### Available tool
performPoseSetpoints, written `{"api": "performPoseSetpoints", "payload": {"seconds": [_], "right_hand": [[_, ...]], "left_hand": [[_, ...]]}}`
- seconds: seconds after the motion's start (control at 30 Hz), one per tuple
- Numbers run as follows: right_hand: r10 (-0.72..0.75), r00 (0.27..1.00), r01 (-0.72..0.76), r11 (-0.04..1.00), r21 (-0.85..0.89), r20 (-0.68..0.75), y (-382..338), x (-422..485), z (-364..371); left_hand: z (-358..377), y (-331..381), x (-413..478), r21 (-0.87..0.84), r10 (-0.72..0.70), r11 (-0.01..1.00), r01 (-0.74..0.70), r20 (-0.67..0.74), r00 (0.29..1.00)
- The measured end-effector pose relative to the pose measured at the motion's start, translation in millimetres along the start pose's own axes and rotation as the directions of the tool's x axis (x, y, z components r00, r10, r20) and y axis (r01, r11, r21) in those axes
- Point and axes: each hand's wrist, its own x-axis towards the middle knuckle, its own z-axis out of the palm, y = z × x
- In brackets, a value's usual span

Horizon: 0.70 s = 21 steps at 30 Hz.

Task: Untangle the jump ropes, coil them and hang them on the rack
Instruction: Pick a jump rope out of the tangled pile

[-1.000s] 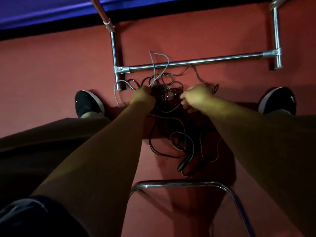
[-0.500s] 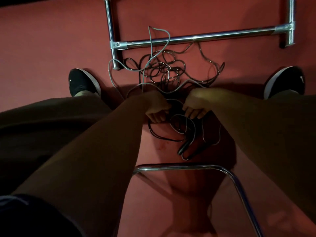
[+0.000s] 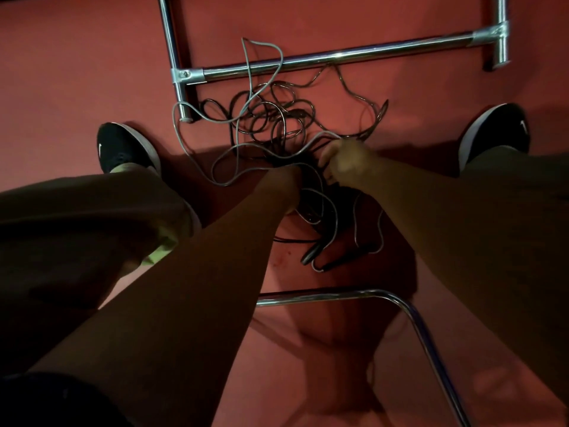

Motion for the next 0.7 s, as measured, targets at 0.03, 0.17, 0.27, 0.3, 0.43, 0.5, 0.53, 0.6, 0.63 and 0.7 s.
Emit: {"api": "performPoseSetpoints", "payload": {"seconds": [0.03, 0.17, 0.27, 0.3, 0.43, 0.5, 0.53, 0.6, 0.63, 0.7], "right_hand": [[0.021, 0.998, -0.018, 0.998, 0.061, -0.054, 0, 1, -6], [0.154, 0.985, -0.123, 0.944, 0.307, -0.08, 2, 5, -20], [0.215, 0.955, -0.119, 0.91, 0.398, -0.205, 9, 6, -25], [0.209, 0.951, -0.1, 0.906, 0.411, -0.229, 10, 4, -27], [0.155, 0.985, -0.108, 0.899, 0.424, -0.079, 12, -13, -33], [0.098, 0.994, -0.076, 0.928, 0.364, -0.043, 11, -16, -29], [0.072, 0.997, -0.054, 0.941, 0.333, -0.04, 11, -17, -27], [0.023, 1.0, -0.022, 0.965, 0.262, -0.002, 9, -20, -21], [0.003, 1.0, -0.009, 0.977, 0.213, 0.03, 7, -22, -19], [-0.027, 0.996, 0.014, 0.989, 0.145, 0.084, 6, -24, -16]], "left_hand": [[-3, -1, 1, -0.029, -0.009, 1.0, 0.008, -0.035, 0.999], [-16, 1, 11, -0.17, -0.182, 0.973, 0.158, -0.138, 0.974], [-22, 3, 17, -0.297, -0.234, 0.94, 0.166, -0.213, 0.949], [-25, 5, 18, -0.31, -0.2, 0.944, 0.112, -0.268, 0.942], [-31, 17, 18, -0.469, -0.169, 0.883, -0.013, -0.342, 0.924], [-39, 29, 18, -0.65, -0.211, 0.76, 0.004, -0.241, 0.947], [-43, 35, 17, -0.72, -0.231, 0.693, 0.028, -0.186, 0.955], [-54, 45, 12, -0.821, -0.264, 0.567, 0.062, -0.11, 0.958], [-60, 50, 8, -0.849, -0.278, 0.524, 0.069, -0.094, 0.956], [-72, 56, 1, -0.882, -0.312, 0.467, 0.062, -0.098, 0.945]]}}
